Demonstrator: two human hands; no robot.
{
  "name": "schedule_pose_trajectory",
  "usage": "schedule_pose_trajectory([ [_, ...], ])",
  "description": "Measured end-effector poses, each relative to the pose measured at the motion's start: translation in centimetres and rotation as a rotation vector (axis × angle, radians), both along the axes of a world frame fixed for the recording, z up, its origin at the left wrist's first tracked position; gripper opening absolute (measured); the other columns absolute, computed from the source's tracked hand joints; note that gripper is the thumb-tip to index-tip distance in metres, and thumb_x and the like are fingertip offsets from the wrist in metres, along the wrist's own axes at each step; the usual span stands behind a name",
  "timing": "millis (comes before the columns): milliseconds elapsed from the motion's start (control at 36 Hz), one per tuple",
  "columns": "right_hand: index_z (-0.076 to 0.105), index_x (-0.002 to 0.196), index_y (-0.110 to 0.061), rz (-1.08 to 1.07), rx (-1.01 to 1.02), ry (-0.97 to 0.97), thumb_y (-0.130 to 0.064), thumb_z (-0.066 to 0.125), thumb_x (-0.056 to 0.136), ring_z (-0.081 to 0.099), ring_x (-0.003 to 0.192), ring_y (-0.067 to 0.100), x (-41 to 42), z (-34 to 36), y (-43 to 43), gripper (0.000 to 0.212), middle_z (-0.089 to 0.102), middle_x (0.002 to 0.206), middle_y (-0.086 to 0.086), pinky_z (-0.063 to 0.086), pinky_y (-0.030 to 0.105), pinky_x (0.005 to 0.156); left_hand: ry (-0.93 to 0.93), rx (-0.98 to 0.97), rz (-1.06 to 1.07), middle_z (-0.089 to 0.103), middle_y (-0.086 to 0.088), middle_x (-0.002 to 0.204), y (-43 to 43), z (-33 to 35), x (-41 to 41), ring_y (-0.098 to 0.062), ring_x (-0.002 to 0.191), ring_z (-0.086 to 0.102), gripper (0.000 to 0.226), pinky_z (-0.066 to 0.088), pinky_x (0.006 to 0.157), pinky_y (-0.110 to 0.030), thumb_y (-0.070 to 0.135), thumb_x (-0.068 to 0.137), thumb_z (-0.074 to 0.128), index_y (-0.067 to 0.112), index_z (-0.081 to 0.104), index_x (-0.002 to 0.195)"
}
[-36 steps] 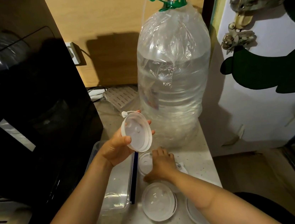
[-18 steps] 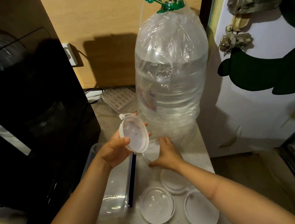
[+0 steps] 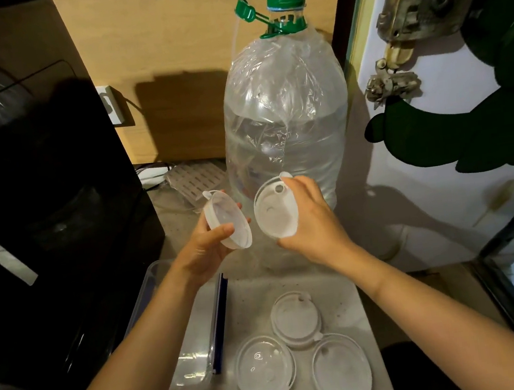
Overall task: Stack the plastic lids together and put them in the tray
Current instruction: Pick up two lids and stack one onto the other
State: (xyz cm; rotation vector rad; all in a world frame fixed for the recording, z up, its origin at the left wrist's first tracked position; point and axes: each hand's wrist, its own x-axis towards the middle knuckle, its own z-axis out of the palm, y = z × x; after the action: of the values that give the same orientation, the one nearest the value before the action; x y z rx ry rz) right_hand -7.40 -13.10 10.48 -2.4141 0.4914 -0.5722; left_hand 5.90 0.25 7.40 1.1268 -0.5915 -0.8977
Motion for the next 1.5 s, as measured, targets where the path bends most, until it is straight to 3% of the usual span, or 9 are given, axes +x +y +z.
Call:
schedule_pose_trajectory([
  [167, 0.032, 0.136, -0.004, 0.076, -0.138, -0.074, -0.001, 0.069, 0.073, 0.034, 0.127, 0.022, -0.2, 1.6, 1.4, 0.073, 0.028, 0.144, 0.009, 0.034, 0.022, 0.096, -0.068, -0.049, -0.054, 0.05, -0.007, 0.112, -1.2, 0.9, -0.9, -0.019, 0.096, 0.056, 0.118, 0.055, 0.071, -0.027, 0.046, 0.032, 0.089, 0.017, 0.031, 0.13],
  [472, 0.036, 0.132, 0.009, 0.134, -0.399, -0.097, 0.026, 0.06, 0.062, 0.054, 0.114, 0.042, -0.3, 2.1, 2.9, 0.076, 0.039, 0.14, 0.027, 0.057, 0.041, 0.079, -0.111, -0.074, -0.072, 0.045, -0.017, 0.123, -1.4, 1.1, -1.2, -0.03, 0.109, 0.05, 0.116, 0.05, 0.083, -0.036, 0.048, 0.042, 0.086, 0.012, 0.027, 0.136],
  [583, 0.032, 0.135, 0.011, 0.183, -0.439, -0.062, 0.03, 0.052, 0.064, 0.053, 0.114, 0.047, -0.2, 2.3, 3.1, 0.076, 0.033, 0.144, 0.028, 0.058, 0.048, 0.071, -0.1, -0.107, -0.078, 0.052, -0.01, 0.114, -1.3, 1.4, -1.3, -0.021, 0.1, 0.057, 0.106, 0.054, 0.077, -0.029, 0.047, 0.042, 0.087, 0.014, 0.035, 0.129],
  [667, 0.024, 0.138, 0.011, 0.254, -0.457, -0.032, 0.031, 0.046, 0.065, 0.044, 0.122, 0.049, 0.1, 2.0, 3.3, 0.078, 0.021, 0.15, 0.027, 0.054, 0.053, 0.081, -0.083, -0.154, -0.104, 0.058, -0.006, 0.107, -1.3, 1.6, -1.5, -0.017, 0.095, 0.061, 0.089, 0.055, 0.075, -0.027, 0.042, 0.044, 0.087, 0.019, 0.045, 0.119],
  [750, 0.023, 0.139, 0.01, 0.324, -0.442, -0.026, 0.03, 0.043, 0.068, 0.037, 0.13, 0.047, 0.1, 2.0, 3.5, 0.076, 0.017, 0.152, 0.026, 0.049, 0.054, 0.091, -0.072, -0.159, -0.117, 0.054, -0.01, 0.105, -1.4, 1.7, -1.5, -0.021, 0.095, 0.057, 0.097, 0.053, 0.075, -0.028, 0.04, 0.046, 0.087, 0.01, 0.038, 0.125],
  [917, -0.005, 0.14, -0.01, 0.457, -0.25, -0.038, 0.029, 0.04, 0.071, 0.007, 0.144, 0.027, 0.4, 2.0, 3.3, 0.092, 0.004, 0.153, 0.003, 0.025, 0.036, 0.115, -0.071, -0.158, -0.123, 0.051, -0.009, 0.106, -1.4, 1.5, -1.4, -0.019, 0.093, 0.056, 0.092, 0.053, 0.073, -0.027, 0.041, 0.039, 0.089, 0.019, 0.044, 0.116],
  [1028, -0.014, 0.134, -0.021, 0.472, -0.11, 0.007, 0.024, 0.043, 0.076, 0.006, 0.142, 0.016, 0.5, 2.0, 3.0, 0.093, -0.006, 0.146, -0.011, 0.016, 0.013, 0.108, -0.069, -0.168, -0.143, 0.055, -0.008, 0.105, -1.3, 1.6, -1.4, -0.019, 0.092, 0.059, 0.087, 0.054, 0.073, -0.028, 0.042, 0.039, 0.089, 0.024, 0.048, 0.113],
  [1139, -0.005, 0.144, -0.015, 0.429, -0.047, 0.097, 0.015, 0.046, 0.081, 0.03, 0.133, 0.023, 0.1, 2.1, 2.6, 0.086, 0.004, 0.157, 0.005, 0.027, 0.018, 0.102, -0.069, -0.188, -0.154, 0.066, -0.001, 0.095, -1.1, 1.9, -1.5, -0.014, 0.085, 0.064, 0.086, 0.055, 0.07, -0.026, 0.041, 0.041, 0.089, 0.019, 0.048, 0.113],
  [1500, 0.007, 0.146, -0.015, 0.499, -0.034, 0.145, 0.01, 0.052, 0.082, 0.02, 0.141, 0.022, 0.2, 1.7, 2.2, 0.082, 0.009, 0.156, 0.001, 0.016, 0.005, 0.099, -0.096, -0.17, -0.212, 0.055, -0.01, 0.095, -1.2, 1.6, -1.3, -0.014, 0.084, 0.062, 0.086, 0.055, 0.071, -0.024, 0.043, 0.042, 0.088, 0.017, 0.047, 0.113],
])
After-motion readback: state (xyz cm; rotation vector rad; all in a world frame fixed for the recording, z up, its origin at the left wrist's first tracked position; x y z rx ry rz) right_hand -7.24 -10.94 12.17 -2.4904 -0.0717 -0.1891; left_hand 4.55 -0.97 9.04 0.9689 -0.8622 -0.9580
